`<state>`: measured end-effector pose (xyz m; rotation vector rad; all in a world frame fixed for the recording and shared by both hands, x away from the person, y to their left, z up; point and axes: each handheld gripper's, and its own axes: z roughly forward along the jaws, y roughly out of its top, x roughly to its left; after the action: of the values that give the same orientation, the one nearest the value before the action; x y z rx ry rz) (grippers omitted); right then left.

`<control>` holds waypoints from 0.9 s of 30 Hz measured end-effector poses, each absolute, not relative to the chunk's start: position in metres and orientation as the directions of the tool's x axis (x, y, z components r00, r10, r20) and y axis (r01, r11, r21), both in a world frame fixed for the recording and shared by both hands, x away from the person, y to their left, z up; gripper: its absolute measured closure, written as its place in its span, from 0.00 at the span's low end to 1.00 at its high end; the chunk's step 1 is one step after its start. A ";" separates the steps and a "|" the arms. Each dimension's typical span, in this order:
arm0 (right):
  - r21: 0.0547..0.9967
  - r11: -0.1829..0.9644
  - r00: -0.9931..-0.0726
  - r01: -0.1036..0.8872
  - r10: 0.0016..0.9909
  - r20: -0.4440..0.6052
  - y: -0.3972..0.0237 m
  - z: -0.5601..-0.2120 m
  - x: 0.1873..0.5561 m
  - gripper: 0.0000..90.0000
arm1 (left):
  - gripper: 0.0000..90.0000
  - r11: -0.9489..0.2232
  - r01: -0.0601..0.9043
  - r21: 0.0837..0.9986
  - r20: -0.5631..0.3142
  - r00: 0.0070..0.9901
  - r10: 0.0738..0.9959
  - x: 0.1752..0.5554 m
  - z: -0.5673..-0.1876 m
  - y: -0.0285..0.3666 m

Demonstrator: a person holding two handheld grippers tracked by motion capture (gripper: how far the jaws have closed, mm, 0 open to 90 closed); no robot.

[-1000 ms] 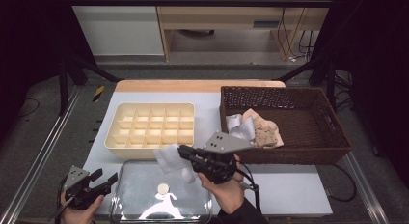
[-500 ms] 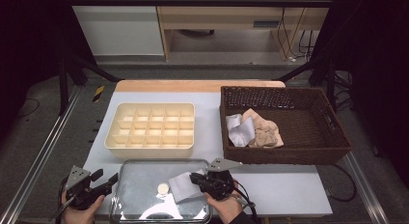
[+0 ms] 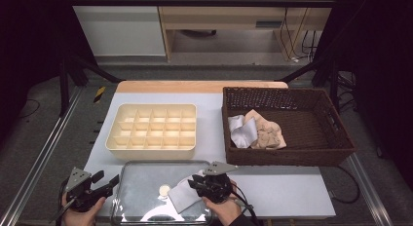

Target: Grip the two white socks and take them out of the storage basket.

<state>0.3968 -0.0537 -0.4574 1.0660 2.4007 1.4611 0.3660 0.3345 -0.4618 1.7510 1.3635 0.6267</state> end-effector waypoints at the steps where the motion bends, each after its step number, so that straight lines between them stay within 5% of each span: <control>1: 0.828 0.270 -0.740 0.492 0.630 0.235 -0.055 -0.453 0.397 0.80 | 0.40 -0.087 0.548 0.832 -0.093 0.292 0.952 0.366 -0.462 0.334; 27: 0.926 0.100 -0.586 0.365 0.797 0.145 -0.125 -0.347 0.453 0.59 | 0.39 -0.087 0.552 0.829 -0.091 0.288 0.953 0.366 -0.462 0.337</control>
<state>0.4533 -0.1254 -0.3467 1.1368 1.9912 1.4888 0.3662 0.3368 -0.4624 1.7532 1.3702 0.6296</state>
